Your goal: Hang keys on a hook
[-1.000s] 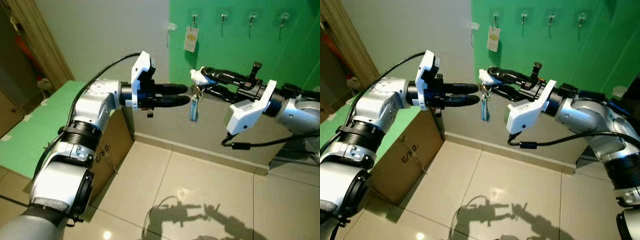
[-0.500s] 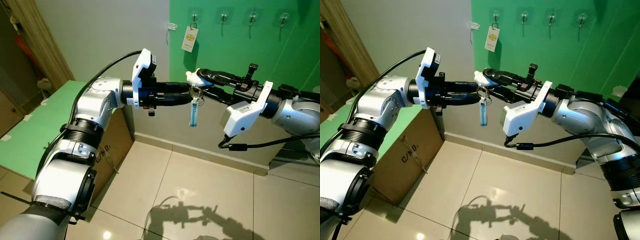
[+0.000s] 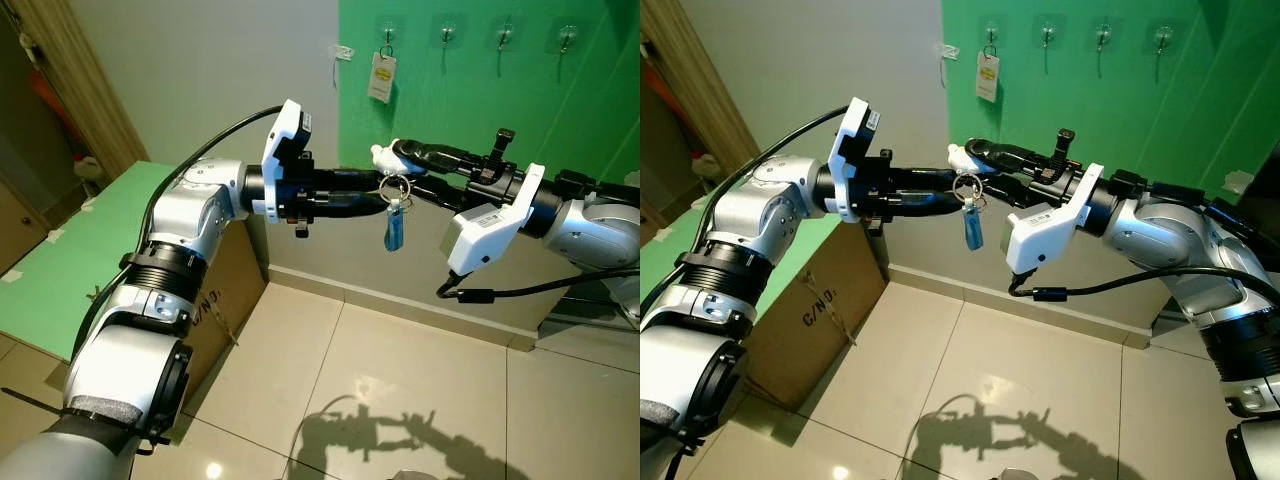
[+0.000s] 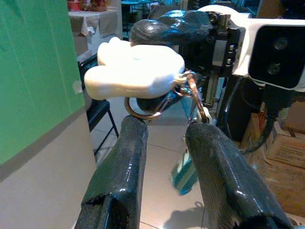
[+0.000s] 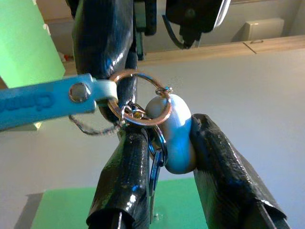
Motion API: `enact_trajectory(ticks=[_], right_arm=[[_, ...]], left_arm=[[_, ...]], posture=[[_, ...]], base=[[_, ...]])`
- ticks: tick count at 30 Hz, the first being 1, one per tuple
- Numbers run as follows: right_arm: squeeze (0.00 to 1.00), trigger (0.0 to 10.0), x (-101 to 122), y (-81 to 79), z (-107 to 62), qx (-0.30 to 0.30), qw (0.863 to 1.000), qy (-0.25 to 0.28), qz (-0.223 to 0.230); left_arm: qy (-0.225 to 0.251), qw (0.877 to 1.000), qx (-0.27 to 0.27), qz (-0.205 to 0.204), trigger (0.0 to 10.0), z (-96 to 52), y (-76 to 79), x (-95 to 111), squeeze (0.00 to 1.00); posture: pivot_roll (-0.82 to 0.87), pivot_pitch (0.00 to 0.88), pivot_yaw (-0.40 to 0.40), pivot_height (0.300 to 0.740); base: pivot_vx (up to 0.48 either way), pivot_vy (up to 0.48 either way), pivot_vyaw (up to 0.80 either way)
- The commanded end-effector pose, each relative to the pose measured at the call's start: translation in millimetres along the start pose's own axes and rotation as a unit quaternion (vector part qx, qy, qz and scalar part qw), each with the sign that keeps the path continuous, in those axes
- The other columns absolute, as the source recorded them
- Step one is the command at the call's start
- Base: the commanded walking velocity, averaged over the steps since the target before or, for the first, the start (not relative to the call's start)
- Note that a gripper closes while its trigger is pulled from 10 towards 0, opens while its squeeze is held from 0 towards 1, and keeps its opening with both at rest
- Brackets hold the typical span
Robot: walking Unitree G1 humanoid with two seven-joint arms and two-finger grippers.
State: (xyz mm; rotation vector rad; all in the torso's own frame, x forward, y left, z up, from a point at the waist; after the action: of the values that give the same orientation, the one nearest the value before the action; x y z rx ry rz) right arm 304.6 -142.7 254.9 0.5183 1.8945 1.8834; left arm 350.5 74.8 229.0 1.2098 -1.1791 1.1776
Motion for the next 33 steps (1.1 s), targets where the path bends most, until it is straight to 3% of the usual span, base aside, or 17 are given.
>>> enact_trajectory(ticks=[1, 10, 33], right_arm=[[0.00, 0.0, -2, -3.6, -2.7, 0.005, 1.000, -0.006, 0.005], [0.00, 0.0, -9, -8.6, -7.4, 0.015, 1.000, -0.018, -0.002], [0.00, 0.0, 7, 4.2, 2.3, -0.009, 1.000, 0.016, -0.003]], left_arm=[[0.001, 1.000, -0.001, 0.012, 10.0, -5.0, 1.1, 6, 0.00], [-0.016, 1.000, 0.010, 0.012, 10.0, -8.5, 0.3, 0, 0.00], [-0.018, 1.000, 0.006, 0.013, 10.0, -3.9, -1.0, 0, 0.00]], posture=[[-0.26, 0.000, 0.103, 0.740], [-0.26, 0.000, 0.101, 0.740], [-0.27, 0.000, 0.107, 0.740]], base=[[0.000, 0.000, 0.00], [0.000, 0.000, 0.00], [0.000, 0.000, 0.00]])
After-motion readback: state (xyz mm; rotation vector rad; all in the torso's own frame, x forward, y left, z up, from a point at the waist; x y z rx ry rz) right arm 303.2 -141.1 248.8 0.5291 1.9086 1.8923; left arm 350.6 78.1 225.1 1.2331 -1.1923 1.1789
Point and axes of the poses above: a point about 5 cm out from each wrist's last joint towards the gripper, its own z axis pointing out of the wrist towards the gripper, its own x axis along the axis of the wrist's last joint, y = z × x, the point moved 2 cm from there along z, pointing out of the wrist towards the gripper, and after that the axes turned 3 degrees about -z, right-handed, at the moved point
